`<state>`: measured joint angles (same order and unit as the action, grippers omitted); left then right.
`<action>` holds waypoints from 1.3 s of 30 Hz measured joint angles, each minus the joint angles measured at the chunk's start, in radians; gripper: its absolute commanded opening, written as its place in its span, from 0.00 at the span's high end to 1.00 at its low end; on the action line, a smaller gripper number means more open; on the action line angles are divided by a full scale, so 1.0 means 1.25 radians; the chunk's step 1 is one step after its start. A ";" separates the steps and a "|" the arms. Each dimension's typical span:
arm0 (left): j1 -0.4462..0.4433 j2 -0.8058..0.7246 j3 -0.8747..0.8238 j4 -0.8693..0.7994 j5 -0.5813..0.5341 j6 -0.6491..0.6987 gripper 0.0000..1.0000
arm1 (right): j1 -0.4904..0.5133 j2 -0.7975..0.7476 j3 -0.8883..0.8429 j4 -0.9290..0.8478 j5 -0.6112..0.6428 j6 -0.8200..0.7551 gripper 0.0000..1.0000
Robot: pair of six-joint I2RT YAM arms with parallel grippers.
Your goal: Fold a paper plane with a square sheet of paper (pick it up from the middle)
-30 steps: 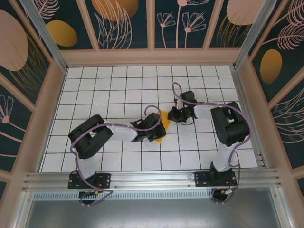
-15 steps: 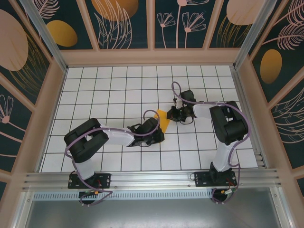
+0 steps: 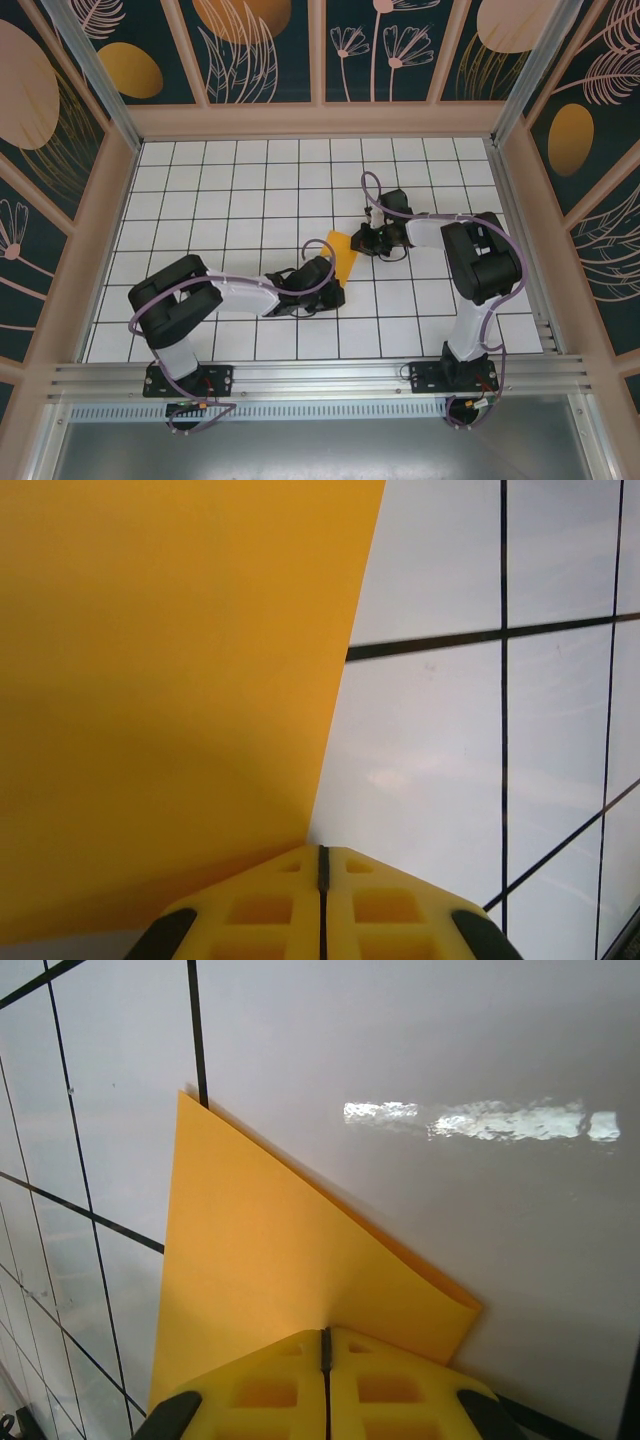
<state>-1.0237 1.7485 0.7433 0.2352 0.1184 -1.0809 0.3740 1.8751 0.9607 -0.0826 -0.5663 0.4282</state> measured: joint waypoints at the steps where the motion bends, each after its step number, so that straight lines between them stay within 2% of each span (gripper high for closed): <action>1: -0.003 -0.007 -0.007 -0.002 0.000 -0.002 0.93 | 0.000 0.000 0.001 0.000 0.000 0.000 0.95; 5: -0.007 -0.033 -0.017 -0.033 -0.009 -0.008 0.91 | 0.002 0.004 0.012 -0.007 0.001 -0.002 0.95; 12: 0.003 -0.119 0.020 -0.121 -0.062 0.014 0.75 | 0.027 0.009 0.081 -0.057 0.078 -0.023 0.89; 18: 0.098 -0.219 0.041 -0.153 -0.099 0.062 0.58 | 0.088 -0.027 0.115 -0.074 0.187 0.004 0.75; 26: 0.244 -0.252 0.018 -0.196 -0.100 0.132 0.40 | 0.188 -0.023 0.138 -0.124 0.371 0.152 0.62; 33: 0.329 -0.265 -0.040 -0.208 -0.060 0.171 0.30 | 0.225 0.067 0.222 -0.172 0.460 0.230 0.59; 39: 0.369 -0.312 -0.094 -0.205 -0.032 0.179 0.23 | 0.240 0.100 0.277 -0.206 0.482 0.224 0.58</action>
<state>-0.5621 1.3590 0.6262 -0.0208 0.0780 -0.8574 0.6735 2.0003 1.3075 -0.3405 0.0368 0.7078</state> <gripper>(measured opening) 0.743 0.417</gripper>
